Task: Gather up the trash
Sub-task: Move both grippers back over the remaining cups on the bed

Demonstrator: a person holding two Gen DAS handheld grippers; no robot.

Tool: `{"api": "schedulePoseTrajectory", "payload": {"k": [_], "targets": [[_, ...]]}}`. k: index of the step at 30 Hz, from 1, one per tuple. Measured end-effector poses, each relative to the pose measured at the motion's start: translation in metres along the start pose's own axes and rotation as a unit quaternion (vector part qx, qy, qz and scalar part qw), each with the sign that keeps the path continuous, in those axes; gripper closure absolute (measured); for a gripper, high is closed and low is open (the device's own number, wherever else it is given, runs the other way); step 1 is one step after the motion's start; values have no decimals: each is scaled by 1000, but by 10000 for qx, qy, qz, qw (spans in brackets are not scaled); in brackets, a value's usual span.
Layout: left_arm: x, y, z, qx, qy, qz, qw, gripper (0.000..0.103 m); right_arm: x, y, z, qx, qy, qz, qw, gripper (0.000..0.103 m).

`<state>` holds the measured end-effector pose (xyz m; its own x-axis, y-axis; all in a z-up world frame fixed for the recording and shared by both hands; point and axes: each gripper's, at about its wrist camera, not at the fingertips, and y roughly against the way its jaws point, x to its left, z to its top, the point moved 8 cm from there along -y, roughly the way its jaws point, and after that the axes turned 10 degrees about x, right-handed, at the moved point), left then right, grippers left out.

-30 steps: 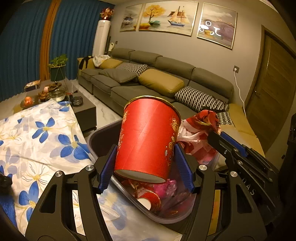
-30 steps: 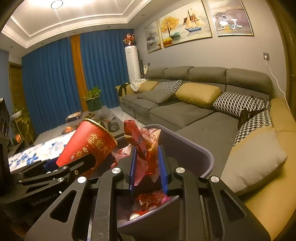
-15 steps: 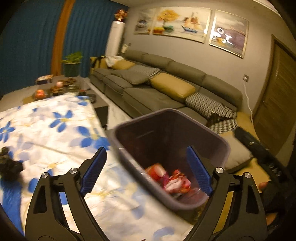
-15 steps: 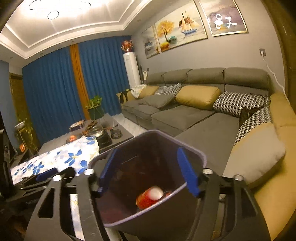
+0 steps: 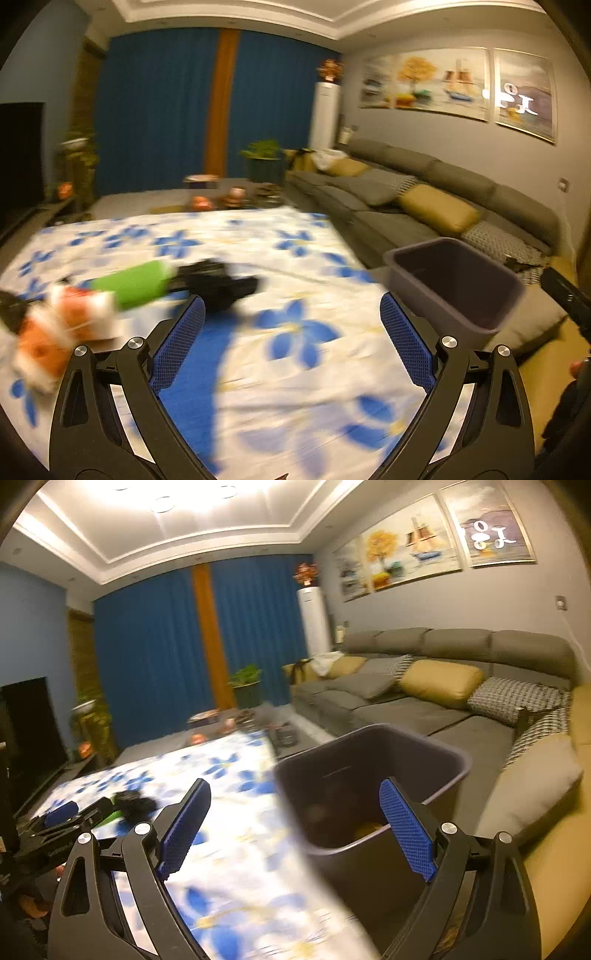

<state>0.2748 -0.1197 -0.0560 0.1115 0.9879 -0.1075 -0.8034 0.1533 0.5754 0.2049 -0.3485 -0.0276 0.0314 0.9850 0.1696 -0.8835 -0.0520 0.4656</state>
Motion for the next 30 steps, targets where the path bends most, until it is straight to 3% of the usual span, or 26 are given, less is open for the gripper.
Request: {"api": "schedulePoseTrajectory", "payload": {"k": [6, 15, 24, 30], "targets": [[88, 42, -23, -57, 294, 798, 9964, 9, 66, 2, -18, 191, 486, 406, 9978, 13], [191, 76, -48, 41, 735, 1355, 9880, 9, 151, 1, -41, 426, 865, 902, 9912, 13], [236, 53, -66, 566, 972, 1144, 9870, 9, 206, -15, -54, 618, 1175, 1061, 9854, 13], [247, 32, -70, 869, 1062, 972, 9858, 14, 235, -29, -60, 756, 1250, 1153, 9825, 13]]}}
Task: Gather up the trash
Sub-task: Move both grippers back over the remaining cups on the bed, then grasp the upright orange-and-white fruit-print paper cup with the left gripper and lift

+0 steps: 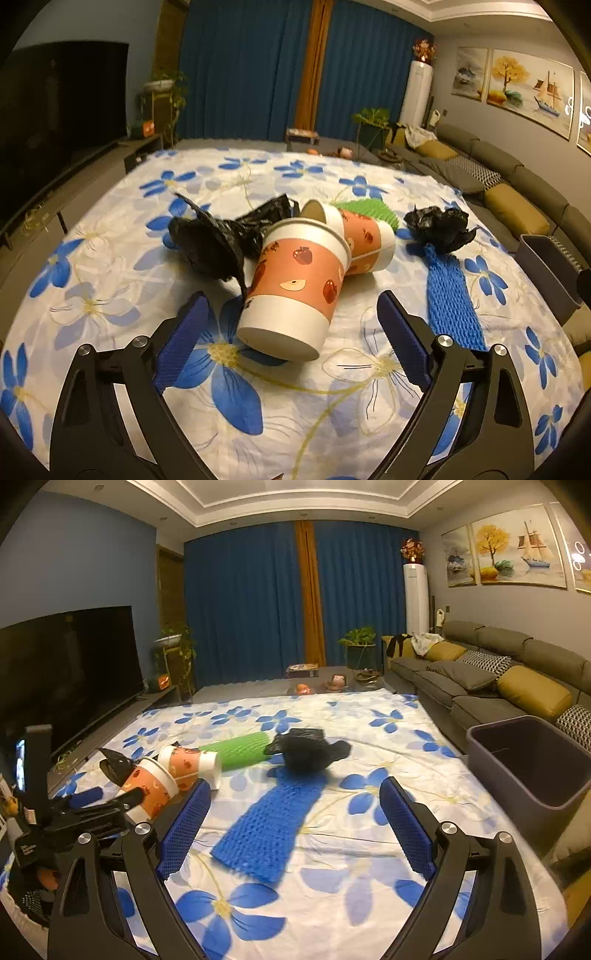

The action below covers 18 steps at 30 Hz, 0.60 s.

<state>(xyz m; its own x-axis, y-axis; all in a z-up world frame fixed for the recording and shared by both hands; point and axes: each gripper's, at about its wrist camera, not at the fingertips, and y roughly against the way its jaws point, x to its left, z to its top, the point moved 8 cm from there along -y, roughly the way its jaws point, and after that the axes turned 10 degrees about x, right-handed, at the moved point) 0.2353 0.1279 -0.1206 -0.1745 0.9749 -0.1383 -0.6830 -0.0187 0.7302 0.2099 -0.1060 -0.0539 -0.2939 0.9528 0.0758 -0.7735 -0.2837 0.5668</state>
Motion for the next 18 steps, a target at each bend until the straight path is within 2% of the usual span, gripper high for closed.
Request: {"api": "schedulePoseTrajectory", "payload": {"k": [2, 6, 10, 18], "targets": [[1, -10, 0, 201, 75, -144, 9997, 21, 7, -6, 0, 60, 40, 33, 10000, 13], [-1, -19, 2, 353, 97, -320, 9988, 30, 15, -13, 2, 97, 142, 53, 9998, 13], [-5, -25, -1, 493, 81, -544, 9973, 46, 18, -19, 1, 161, 111, 84, 9998, 13], [-11, -13, -5, 389, 77, -808, 9959, 48, 24, -28, -2, 271, 140, 90, 9995, 13]]}}
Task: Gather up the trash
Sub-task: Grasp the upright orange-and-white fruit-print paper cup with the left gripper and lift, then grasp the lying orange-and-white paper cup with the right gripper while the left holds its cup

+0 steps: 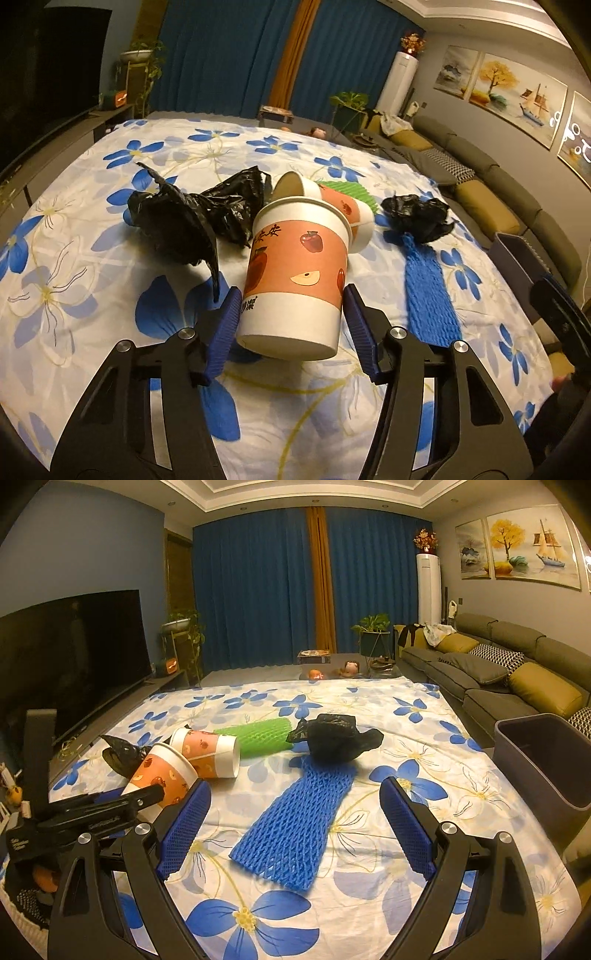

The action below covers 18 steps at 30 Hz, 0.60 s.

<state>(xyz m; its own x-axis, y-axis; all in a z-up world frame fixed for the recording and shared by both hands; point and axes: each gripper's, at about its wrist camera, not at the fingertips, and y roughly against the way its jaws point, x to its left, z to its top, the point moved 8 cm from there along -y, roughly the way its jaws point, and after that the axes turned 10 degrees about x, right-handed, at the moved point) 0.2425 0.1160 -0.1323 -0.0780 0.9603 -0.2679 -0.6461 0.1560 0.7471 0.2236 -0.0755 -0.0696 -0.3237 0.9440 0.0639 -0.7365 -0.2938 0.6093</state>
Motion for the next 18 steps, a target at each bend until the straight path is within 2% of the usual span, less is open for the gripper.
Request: {"api": "schedulePoseTrajectory", "payload": {"k": [4, 8, 12, 18], "targets": [[-8, 26, 2, -297, -46, -133, 9995, 48, 4, -5, 2, 37, 18, 3, 10000, 13], [-7, 52, 5, -588, 5, -59, 9982, 48, 11, -11, 4, 92, 82, 39, 9999, 13], [14, 72, 15, -860, 323, 169, 9956, 48, 28, -24, 9, 165, 172, 150, 9996, 13], [50, 75, 35, -1029, 739, 590, 9902, 48, 61, -55, 19, 318, 266, 343, 9986, 13]]}}
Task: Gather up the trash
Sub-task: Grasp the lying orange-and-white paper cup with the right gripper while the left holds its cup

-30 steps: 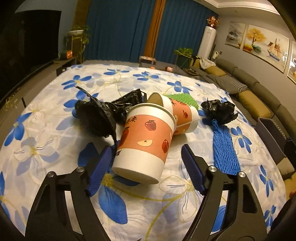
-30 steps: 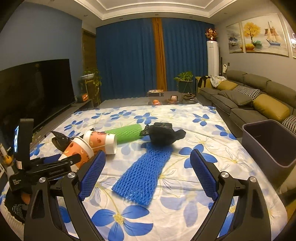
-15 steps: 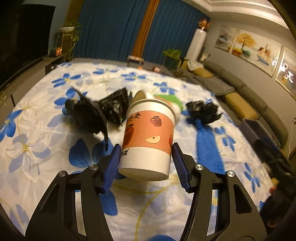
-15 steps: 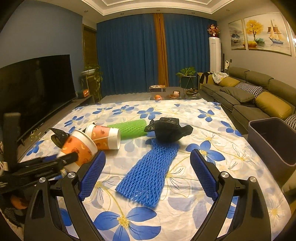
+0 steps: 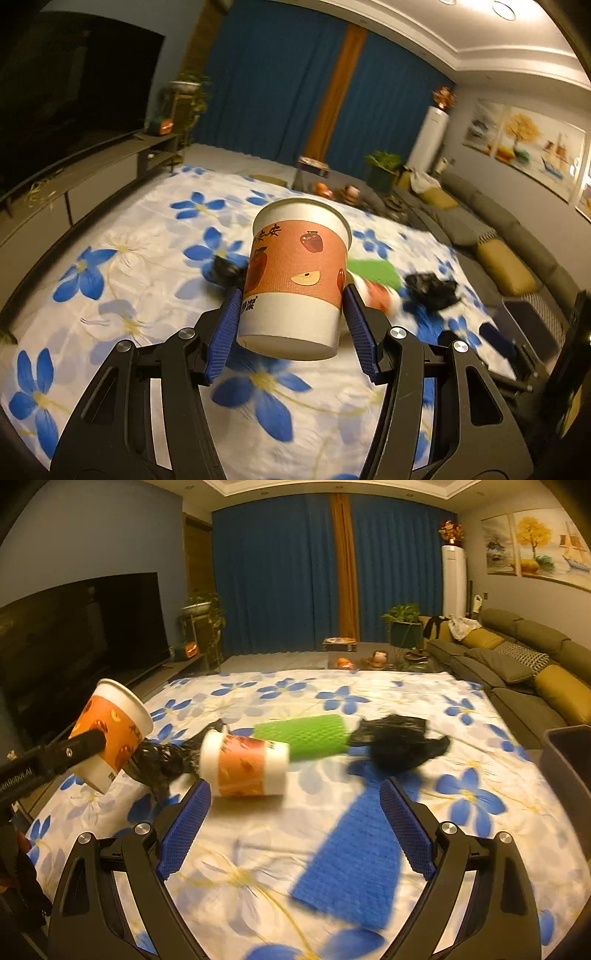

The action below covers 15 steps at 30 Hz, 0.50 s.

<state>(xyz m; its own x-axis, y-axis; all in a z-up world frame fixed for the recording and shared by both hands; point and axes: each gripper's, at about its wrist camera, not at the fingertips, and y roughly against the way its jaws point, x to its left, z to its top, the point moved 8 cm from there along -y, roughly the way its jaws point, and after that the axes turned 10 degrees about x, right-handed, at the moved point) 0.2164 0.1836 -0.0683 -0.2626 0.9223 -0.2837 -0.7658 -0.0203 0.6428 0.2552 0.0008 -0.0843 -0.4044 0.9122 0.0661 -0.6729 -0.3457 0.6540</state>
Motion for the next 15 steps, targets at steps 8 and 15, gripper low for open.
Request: {"api": "schedulePoseTrajectory", "payload": {"k": [8, 15], "targets": [[25, -11, -2, 0, 180, 159, 9997, 48, 26, -39, 8, 243, 135, 77, 9996, 7], [30, -15, -5, 71, 259, 53, 9996, 48, 37, -67, 13, 523, 91, 95, 9985, 7]]}}
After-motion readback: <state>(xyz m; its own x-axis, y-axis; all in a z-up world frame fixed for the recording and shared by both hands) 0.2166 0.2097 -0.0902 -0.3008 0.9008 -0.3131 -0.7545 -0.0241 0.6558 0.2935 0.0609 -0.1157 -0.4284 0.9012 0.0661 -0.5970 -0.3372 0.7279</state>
